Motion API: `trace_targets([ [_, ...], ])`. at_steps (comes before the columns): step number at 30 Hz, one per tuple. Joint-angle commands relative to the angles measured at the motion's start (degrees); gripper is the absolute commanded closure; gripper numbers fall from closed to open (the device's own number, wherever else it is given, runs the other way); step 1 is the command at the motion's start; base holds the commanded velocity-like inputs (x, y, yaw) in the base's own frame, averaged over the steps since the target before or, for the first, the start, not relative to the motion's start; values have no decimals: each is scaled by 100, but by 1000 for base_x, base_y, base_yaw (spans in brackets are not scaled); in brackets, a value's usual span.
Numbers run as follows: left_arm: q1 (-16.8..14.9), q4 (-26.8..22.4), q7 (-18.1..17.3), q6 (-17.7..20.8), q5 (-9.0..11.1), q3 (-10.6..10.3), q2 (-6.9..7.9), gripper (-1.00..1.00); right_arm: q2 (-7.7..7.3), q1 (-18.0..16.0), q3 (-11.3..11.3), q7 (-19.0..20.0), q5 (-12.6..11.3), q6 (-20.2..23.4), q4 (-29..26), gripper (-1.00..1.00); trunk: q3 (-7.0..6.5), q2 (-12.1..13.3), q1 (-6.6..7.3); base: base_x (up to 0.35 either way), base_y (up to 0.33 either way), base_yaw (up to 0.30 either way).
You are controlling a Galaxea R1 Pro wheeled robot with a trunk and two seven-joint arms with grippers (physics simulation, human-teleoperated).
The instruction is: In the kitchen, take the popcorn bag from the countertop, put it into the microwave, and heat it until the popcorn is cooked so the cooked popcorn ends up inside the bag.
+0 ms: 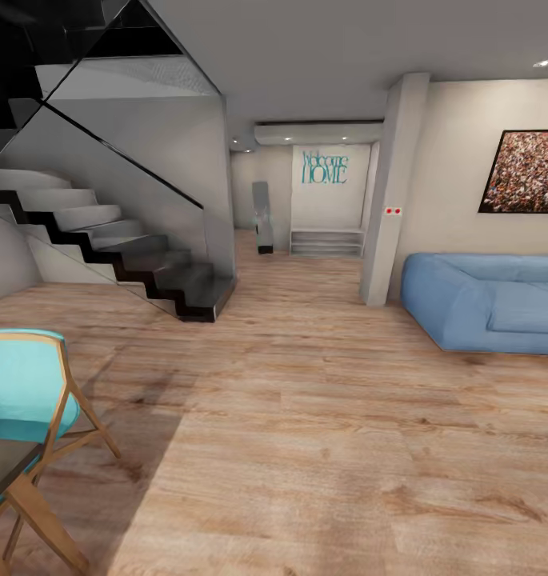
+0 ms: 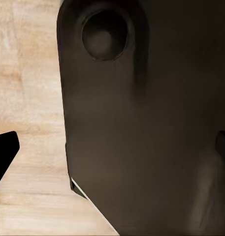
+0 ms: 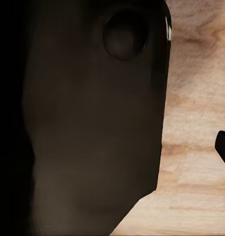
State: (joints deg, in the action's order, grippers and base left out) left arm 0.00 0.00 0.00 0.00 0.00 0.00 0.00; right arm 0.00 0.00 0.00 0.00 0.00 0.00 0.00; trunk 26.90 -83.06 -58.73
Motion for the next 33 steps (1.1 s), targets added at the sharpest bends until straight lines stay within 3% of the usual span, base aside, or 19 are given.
trace_targets([
  [1,17,0,-26,-9,18,33,-33,-100,-18,-9,33,-8,33,4,2,-100,3,-2,0,0,0,0],
  [14,17,-162,-26,-183,199,79,-105,-100,-13,-9,79,-3,44,-10,1,-100,3,-2,0,0,0,9],
  [26,17,-167,-23,-185,569,70,-98,-100,-9,-9,79,-9,32,-10,5,-100,3,-2,0,0,0,254],
  [33,17,-167,-18,-185,564,40,-68,-100,54,-9,77,-9,33,-17,8,-100,3,-2,0,0,0,276],
])
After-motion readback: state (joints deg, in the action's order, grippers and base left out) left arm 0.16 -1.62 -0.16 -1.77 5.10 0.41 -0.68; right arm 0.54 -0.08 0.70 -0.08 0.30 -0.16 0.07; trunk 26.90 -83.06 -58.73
